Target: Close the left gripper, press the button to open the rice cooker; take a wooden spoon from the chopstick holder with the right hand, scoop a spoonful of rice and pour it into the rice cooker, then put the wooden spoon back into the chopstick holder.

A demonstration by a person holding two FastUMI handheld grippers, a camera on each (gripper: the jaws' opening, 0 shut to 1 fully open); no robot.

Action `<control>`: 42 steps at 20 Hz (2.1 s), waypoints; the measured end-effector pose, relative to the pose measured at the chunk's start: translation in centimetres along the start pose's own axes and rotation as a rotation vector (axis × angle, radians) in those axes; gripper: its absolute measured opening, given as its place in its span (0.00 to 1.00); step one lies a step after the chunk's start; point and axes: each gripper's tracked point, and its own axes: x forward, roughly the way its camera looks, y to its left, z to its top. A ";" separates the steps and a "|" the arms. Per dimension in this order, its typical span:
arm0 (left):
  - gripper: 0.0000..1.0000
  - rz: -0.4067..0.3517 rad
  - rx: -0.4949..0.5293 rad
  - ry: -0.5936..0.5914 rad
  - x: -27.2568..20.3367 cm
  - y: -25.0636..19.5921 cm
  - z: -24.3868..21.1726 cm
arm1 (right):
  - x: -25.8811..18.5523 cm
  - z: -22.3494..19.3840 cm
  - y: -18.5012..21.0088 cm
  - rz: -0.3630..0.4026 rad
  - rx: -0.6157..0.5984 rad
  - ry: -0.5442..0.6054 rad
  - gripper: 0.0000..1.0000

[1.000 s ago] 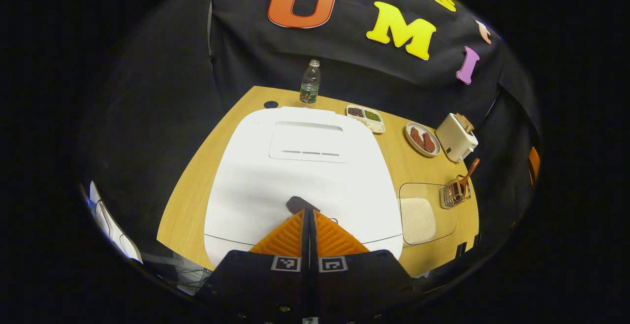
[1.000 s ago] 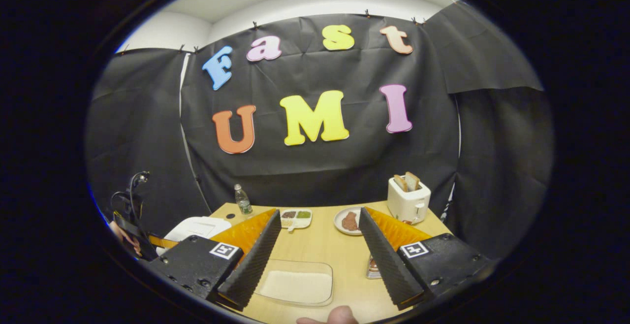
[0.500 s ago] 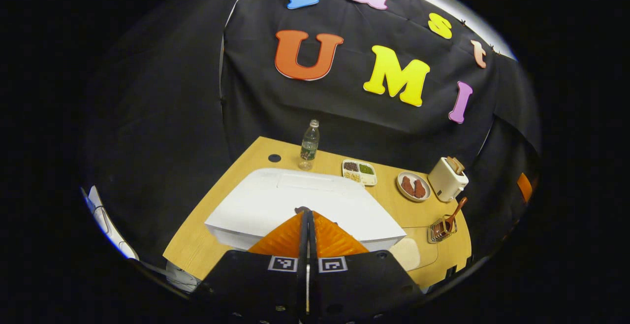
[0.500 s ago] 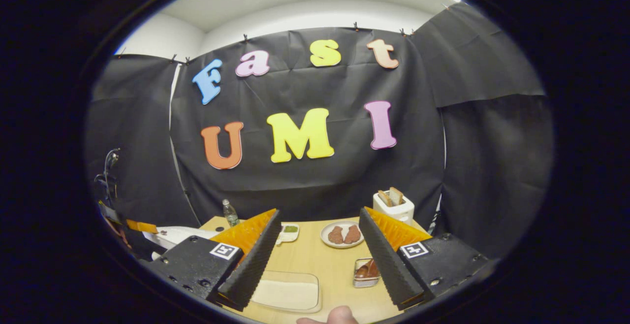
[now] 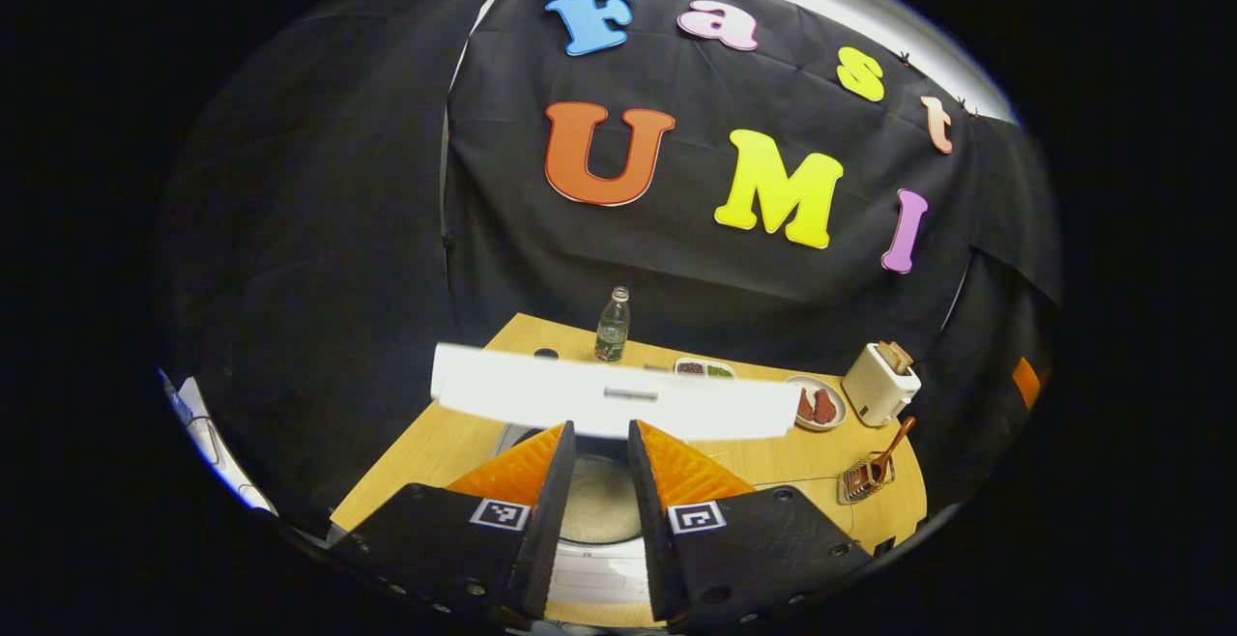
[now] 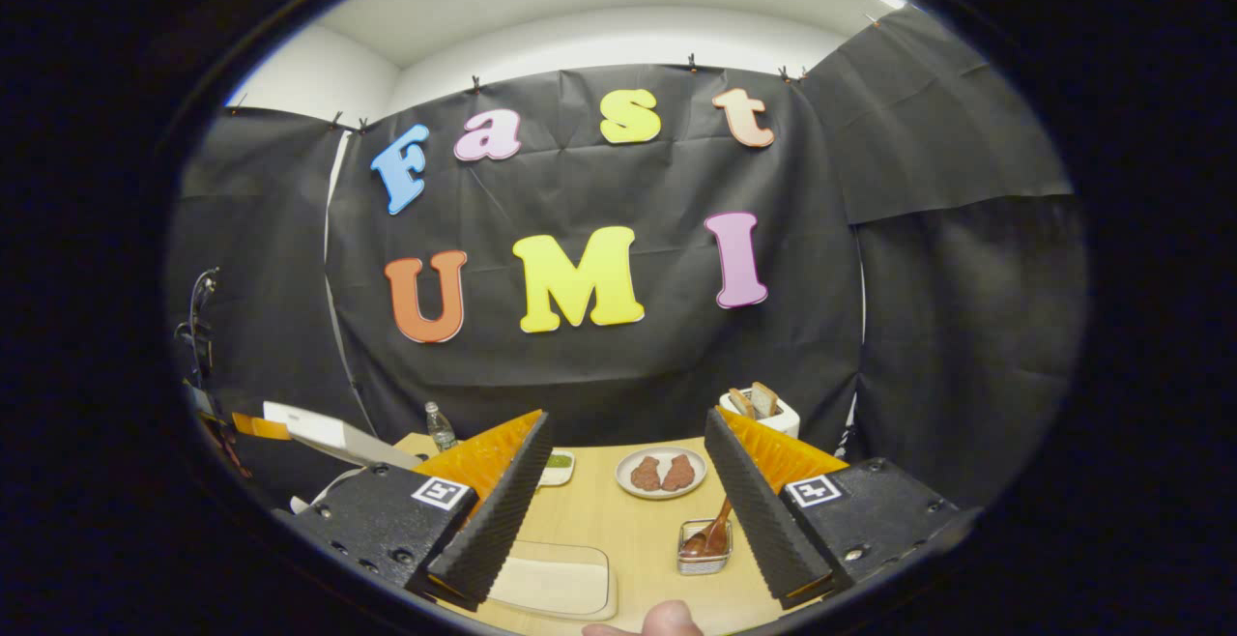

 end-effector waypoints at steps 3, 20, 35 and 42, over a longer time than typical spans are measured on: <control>0.56 0.005 0.007 -0.059 -0.7 -0.4 1.1 | 0.0 0.1 -1.1 -0.009 0.001 -0.003 1.00; 0.94 0.078 0.092 -0.308 -3.2 -4.7 6.3 | 4.6 -9.9 -12.3 -0.054 0.117 0.288 1.00; 0.94 0.240 0.085 -0.283 -2.0 -5.8 7.2 | 19.5 -26.4 -15.1 0.066 0.344 0.619 0.95; 0.94 0.269 0.092 -0.269 -2.0 -5.5 6.6 | 21.2 -28.3 -13.3 0.136 0.388 0.675 0.50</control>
